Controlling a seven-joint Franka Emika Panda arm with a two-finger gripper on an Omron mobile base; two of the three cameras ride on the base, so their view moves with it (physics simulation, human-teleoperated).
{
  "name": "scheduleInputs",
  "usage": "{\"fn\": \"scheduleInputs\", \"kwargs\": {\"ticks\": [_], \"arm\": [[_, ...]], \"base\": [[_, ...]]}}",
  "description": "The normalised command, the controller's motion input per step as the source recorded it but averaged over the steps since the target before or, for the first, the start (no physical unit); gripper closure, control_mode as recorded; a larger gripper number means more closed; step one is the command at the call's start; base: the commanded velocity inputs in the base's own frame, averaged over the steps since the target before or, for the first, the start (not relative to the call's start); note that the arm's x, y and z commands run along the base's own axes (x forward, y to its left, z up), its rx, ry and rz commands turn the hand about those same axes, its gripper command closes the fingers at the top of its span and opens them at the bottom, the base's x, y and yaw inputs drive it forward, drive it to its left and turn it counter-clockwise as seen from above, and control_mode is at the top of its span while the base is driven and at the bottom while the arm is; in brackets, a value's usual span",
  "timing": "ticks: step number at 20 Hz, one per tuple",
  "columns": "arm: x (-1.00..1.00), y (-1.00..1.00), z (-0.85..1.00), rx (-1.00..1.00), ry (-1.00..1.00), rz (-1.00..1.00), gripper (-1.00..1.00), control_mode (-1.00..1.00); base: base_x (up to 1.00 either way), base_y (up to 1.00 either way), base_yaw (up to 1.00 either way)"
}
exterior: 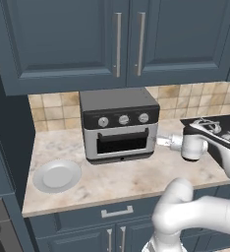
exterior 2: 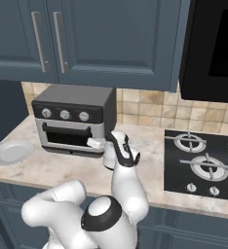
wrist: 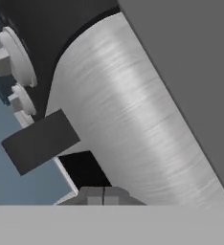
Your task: Pull the toaster oven rack outwards. Pick up the baguette from the plate and place it on the toaster oven rack. Close the toaster oven door fully and set the temperature to the lowest setting.
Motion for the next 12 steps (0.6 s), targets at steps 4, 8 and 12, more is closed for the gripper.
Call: {"fn": "scheduleInputs", "kwargs": {"ticks": [4,8,12], "arm": [[0.16,0.67,0.64,-0.04,0.11,-0.39,1.0,-1.0],[0.17,0.35,0.82,-0.01,0.16,-0.31,1.0,-1.0],[0.08,-0.07,1.0,0.0,0.34,-0.09,1.0,-1.0]], "base": [[0.0,0.0,0.0],[0.0,0.0,0.0],[0.0,0.0,0.0]]}}
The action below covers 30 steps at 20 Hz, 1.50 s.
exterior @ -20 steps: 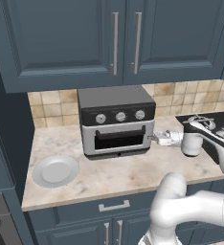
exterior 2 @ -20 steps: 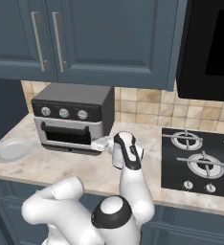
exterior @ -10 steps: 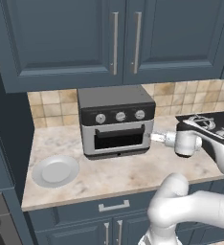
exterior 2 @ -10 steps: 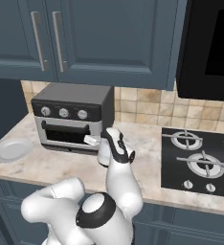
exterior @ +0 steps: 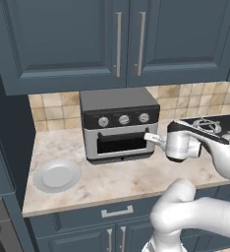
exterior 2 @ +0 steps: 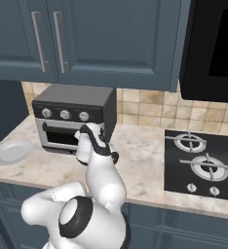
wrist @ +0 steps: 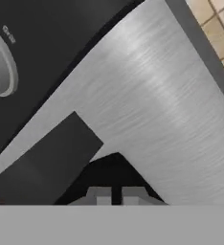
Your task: Pull the toaster oven rack outwards. Pick up the baguette from the plate and place it on the toaster oven rack. Close the toaster oven door fully and set the temperature to the lowest setting.
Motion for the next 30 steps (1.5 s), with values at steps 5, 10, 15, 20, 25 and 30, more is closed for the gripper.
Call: {"fn": "scheduleInputs", "kwargs": {"ticks": [5,10,15,20,25,30], "arm": [[0.0,-0.29,1.0,0.0,0.43,0.0,1.0,-1.0],[-0.02,-0.43,0.91,-0.08,0.48,0.01,1.0,-1.0],[-0.05,-0.51,0.95,-0.06,0.42,0.0,1.0,-1.0],[-0.17,-0.62,1.0,-0.04,0.39,0.0,1.0,-1.0],[-0.39,-0.71,0.96,-0.04,0.36,0.0,1.0,-1.0],[-0.67,-0.64,0.45,0.0,0.12,-0.09,1.0,-1.0]], "base": [[0.0,0.0,0.0],[0.0,0.0,0.0],[0.0,0.0,0.0],[0.0,0.0,0.0],[0.0,0.0,0.0],[0.0,0.0,0.0]]}}
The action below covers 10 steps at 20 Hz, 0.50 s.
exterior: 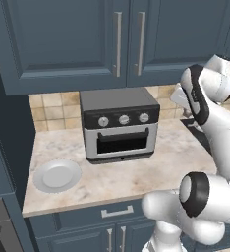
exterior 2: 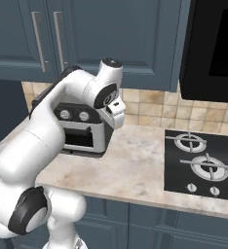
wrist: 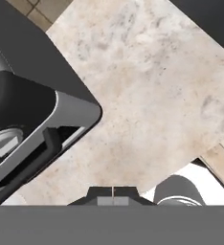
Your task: Pull the toaster oven rack outwards. Pick up the baguette from the plate and place it on the toaster oven rack. Close the toaster oven door fully and set the temperature to the lowest setting.
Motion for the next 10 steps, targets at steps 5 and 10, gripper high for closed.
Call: {"fn": "scheduleInputs", "kwargs": {"ticks": [5,10], "arm": [[-0.87,-0.09,-0.06,0.03,-0.23,-0.1,1.0,-1.0],[-0.76,0.0,-0.11,0.02,-0.29,-0.09,1.0,-1.0]], "base": [[0.0,0.0,0.0],[0.0,0.0,0.0]]}}
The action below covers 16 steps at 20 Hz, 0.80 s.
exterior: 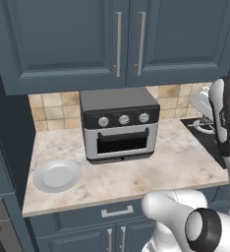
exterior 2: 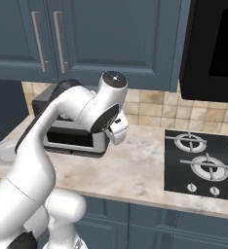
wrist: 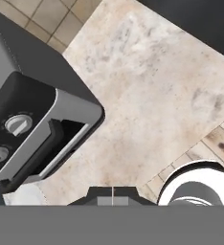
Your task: Pull the toaster oven rack outwards. Pick up the baguette from the plate and place it on the toaster oven rack. Close the toaster oven door fully and set the temperature to the lowest setting.
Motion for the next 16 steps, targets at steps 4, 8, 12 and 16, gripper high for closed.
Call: {"fn": "scheduleInputs", "kwargs": {"ticks": [4,8,12,16], "arm": [[-0.41,0.0,0.0,0.05,-0.2,-0.08,1.0,-1.0],[-0.06,0.0,0.0,0.06,-0.08,-0.02,1.0,-1.0],[0.0,0.0,0.01,0.08,-0.03,0.0,1.0,-1.0],[0.0,0.0,0.0,0.07,0.0,0.03,1.0,-1.0]], "base": [[0.0,0.0,0.0],[0.0,0.0,0.0],[0.0,0.0,0.0],[0.0,0.0,0.0]]}}
